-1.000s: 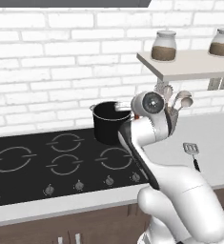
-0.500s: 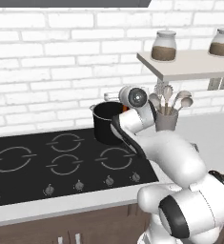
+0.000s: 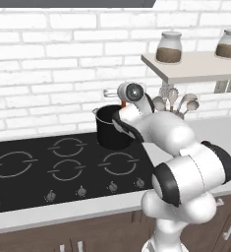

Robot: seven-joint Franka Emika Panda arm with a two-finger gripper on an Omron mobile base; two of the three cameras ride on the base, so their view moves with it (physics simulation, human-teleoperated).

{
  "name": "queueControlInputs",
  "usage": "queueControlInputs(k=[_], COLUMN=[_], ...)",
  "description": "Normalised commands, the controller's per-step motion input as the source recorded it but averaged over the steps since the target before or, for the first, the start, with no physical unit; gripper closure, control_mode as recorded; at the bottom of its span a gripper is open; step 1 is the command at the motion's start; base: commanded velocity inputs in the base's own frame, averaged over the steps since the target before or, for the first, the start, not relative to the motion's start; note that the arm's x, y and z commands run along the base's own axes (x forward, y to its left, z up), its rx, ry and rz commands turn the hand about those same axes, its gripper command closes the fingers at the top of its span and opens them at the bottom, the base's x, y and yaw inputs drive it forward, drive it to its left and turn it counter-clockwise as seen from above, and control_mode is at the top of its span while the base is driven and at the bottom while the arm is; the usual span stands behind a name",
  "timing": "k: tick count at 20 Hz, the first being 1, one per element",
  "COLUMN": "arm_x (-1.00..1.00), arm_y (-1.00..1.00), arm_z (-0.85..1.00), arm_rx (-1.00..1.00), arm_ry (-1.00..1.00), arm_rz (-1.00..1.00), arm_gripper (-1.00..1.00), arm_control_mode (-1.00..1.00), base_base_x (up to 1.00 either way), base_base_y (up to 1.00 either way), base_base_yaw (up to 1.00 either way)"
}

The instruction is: Put the carrot and potato in the pot. Retrieve the spatula and lightly stir the vegetables in the pot.

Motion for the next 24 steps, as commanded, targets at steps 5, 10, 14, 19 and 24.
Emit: queueControlInputs(k=[5, 10, 14, 19, 24], arm_x=[0.41, 0.33, 0.39, 0.35, 0.34], arm_y=[0.01, 0.00, 0.01, 0.10, 0.25], arm_z=[-0.37, -0.42, -0.35, -0.36, -0.35], arm_rx=[-0.01, -0.02, -0.01, -0.01, -0.01], arm_ry=[0.00, 0.00, 0.00, 0.00, 0.00], arm_rz=[0.00, 0.00, 0.00, 0.00, 0.00], arm_gripper=[1.00, 1.00, 1.00, 1.00, 1.00], arm_control_mode=[-1.00, -1.00, -1.00, -1.00, -1.00], base_base_x=[0.00, 0.00, 0.00, 0.00, 0.00], base_base_y=[0.00, 0.00, 0.00, 0.00, 0.00], base_base_yaw=[0.00, 0.00, 0.00, 0.00, 0.00])
